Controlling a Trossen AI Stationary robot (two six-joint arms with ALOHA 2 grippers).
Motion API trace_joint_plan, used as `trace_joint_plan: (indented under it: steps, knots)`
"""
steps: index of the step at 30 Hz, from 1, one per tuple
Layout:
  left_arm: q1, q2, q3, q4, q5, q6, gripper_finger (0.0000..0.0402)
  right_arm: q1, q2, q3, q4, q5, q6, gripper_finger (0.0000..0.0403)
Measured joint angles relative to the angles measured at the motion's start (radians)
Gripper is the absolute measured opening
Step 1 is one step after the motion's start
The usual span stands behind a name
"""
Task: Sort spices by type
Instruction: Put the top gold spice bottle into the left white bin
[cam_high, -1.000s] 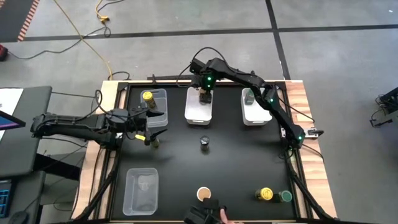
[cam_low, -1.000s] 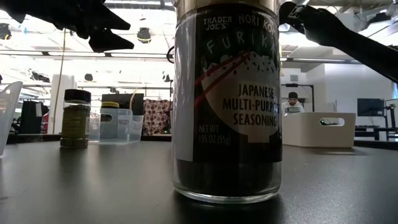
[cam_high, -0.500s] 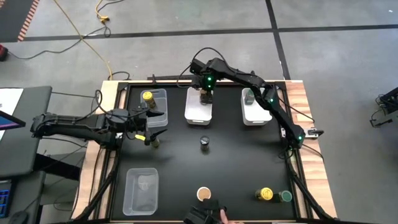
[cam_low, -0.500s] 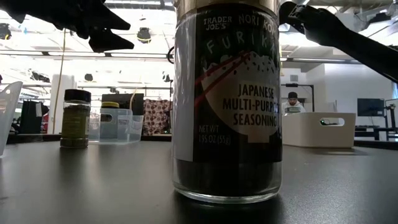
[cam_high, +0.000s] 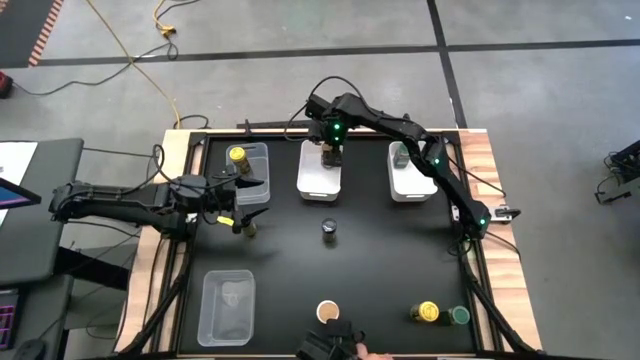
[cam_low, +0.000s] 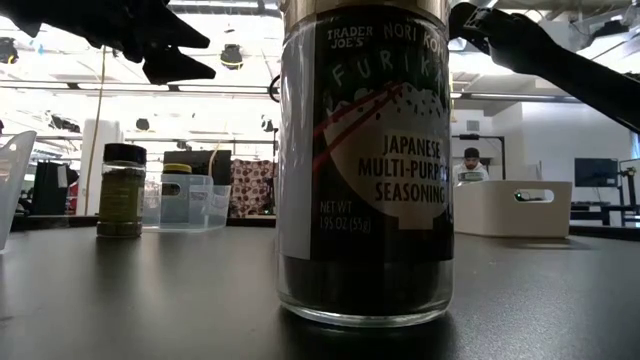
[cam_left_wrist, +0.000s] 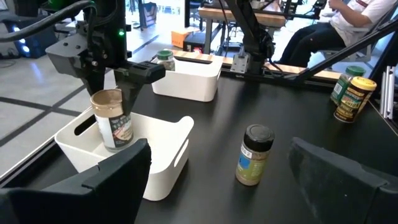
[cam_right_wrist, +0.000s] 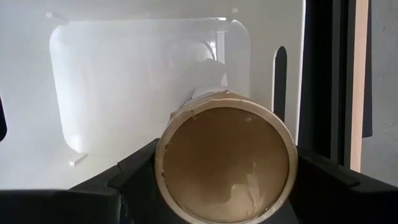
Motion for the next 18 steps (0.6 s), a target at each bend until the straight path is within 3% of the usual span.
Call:
trace_joint_plan:
  steps: [18]
  knots:
    - [0.0,0.0,0.0,-0.005,0.0,0.0,0.0362,-0.003,-0.004,0.0,-0.008,0.0,-0.001,0.0371]
